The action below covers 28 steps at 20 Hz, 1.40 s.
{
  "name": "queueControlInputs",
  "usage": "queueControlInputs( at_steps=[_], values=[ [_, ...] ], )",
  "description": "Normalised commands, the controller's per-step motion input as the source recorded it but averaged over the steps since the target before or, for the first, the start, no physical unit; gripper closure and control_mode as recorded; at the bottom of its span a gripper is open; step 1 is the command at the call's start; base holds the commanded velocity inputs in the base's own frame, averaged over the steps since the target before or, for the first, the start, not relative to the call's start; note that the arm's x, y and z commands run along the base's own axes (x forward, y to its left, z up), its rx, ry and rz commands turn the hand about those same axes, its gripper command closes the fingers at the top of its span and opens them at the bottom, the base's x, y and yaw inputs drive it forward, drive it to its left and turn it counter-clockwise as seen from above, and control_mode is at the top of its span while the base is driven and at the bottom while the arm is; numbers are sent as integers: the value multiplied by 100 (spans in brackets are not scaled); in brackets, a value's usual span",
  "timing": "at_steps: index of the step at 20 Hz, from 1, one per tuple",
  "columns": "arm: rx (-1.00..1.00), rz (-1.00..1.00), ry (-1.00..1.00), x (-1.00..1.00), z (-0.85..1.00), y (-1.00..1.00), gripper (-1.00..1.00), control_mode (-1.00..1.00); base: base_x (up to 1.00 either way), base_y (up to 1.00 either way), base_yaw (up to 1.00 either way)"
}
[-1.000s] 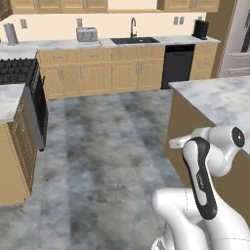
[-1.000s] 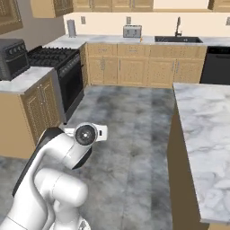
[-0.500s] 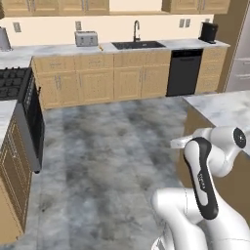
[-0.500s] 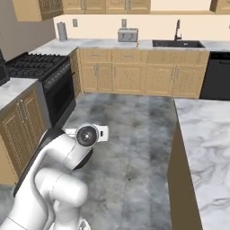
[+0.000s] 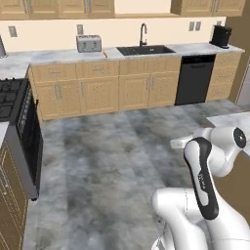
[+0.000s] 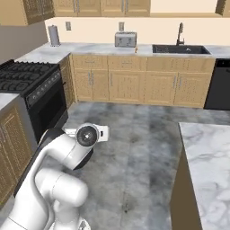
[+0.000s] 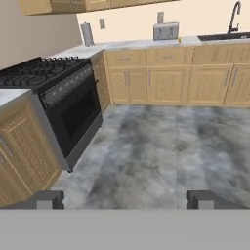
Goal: Take the fork and place it on the left side of the plate. Then take the spoon and place it on the right side of the plate. Make sure they're directly next to the plate.
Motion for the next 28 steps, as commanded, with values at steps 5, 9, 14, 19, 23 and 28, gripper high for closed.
queueControlInputs(
  at_steps=[5,9,14,19,23,28],
  values=[
    [0,0,0,0,0,0,-100,100,100,-11,0],
    [0,0,0,0,0,0,-100,100,100,-23,0],
    [0,0,0,0,0,0,-100,100,100,-36,0],
    [0,0,0,0,0,0,-100,100,100,-50,0],
    [0,0,0,0,0,0,-100,100,100,-46,0],
    [0,0,0,0,0,0,-100,100,100,-26,0]
  ],
)
